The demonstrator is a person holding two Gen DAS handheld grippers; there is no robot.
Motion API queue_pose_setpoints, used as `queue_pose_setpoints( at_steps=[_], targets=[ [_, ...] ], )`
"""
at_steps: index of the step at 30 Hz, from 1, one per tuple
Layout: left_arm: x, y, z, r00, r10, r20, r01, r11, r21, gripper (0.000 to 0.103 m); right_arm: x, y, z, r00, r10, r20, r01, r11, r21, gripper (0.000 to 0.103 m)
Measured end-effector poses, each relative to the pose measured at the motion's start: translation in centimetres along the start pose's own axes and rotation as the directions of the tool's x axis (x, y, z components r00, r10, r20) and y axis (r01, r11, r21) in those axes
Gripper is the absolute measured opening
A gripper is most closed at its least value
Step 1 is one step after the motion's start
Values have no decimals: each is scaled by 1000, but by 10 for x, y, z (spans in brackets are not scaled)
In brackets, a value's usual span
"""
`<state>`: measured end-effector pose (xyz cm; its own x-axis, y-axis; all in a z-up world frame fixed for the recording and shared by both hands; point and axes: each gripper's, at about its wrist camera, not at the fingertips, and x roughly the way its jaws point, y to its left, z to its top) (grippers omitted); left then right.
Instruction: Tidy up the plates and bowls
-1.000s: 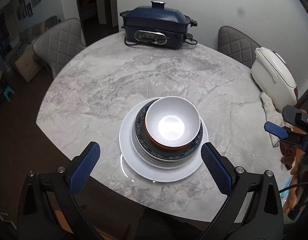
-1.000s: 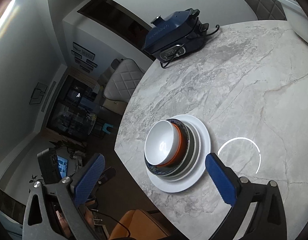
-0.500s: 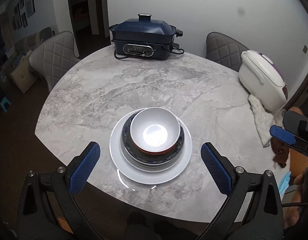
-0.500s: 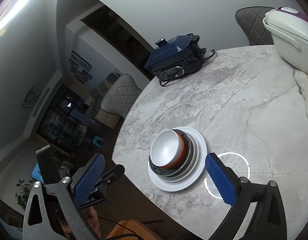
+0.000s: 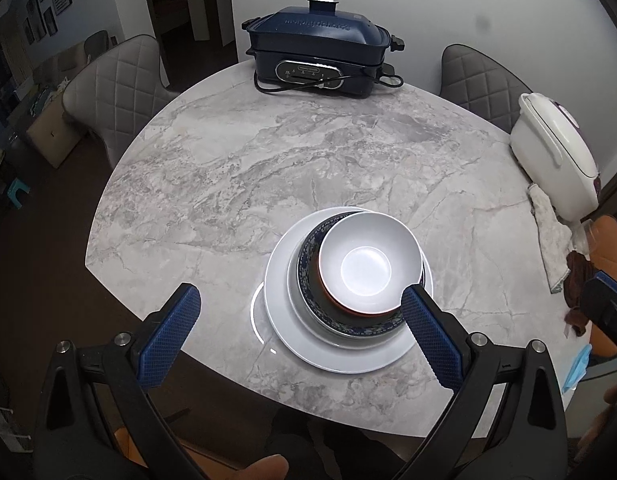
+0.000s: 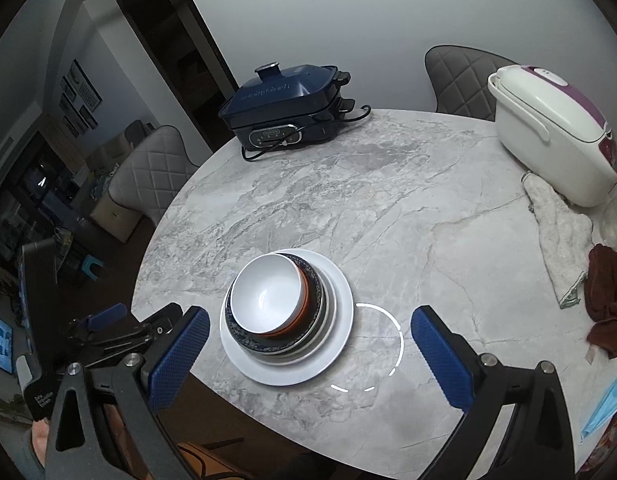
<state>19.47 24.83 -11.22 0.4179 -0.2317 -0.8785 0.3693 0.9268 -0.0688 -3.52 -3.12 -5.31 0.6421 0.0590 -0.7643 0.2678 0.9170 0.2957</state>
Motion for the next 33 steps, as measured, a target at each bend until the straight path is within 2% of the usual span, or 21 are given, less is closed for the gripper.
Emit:
queue_pose_setpoints(
  at_steps=[5,11,25,33],
  targets=[
    [0,3,10,1000,-21,5,21,1000,20,101,4,18,0,997,-74,1,74,997,-33,103],
    [4,5,15,999,-44,1,44,998,33,101,14,20,-4,991,-132,-34,131,991,-14,103],
    [4,-7,24,999,-47,11,46,997,60,101,41,19,-7,978,-176,-113,177,984,-2,103],
    [7,-12,27,999,-49,8,48,997,62,101,45,19,-8,976,-180,-123,180,984,-4,103]
  ],
)
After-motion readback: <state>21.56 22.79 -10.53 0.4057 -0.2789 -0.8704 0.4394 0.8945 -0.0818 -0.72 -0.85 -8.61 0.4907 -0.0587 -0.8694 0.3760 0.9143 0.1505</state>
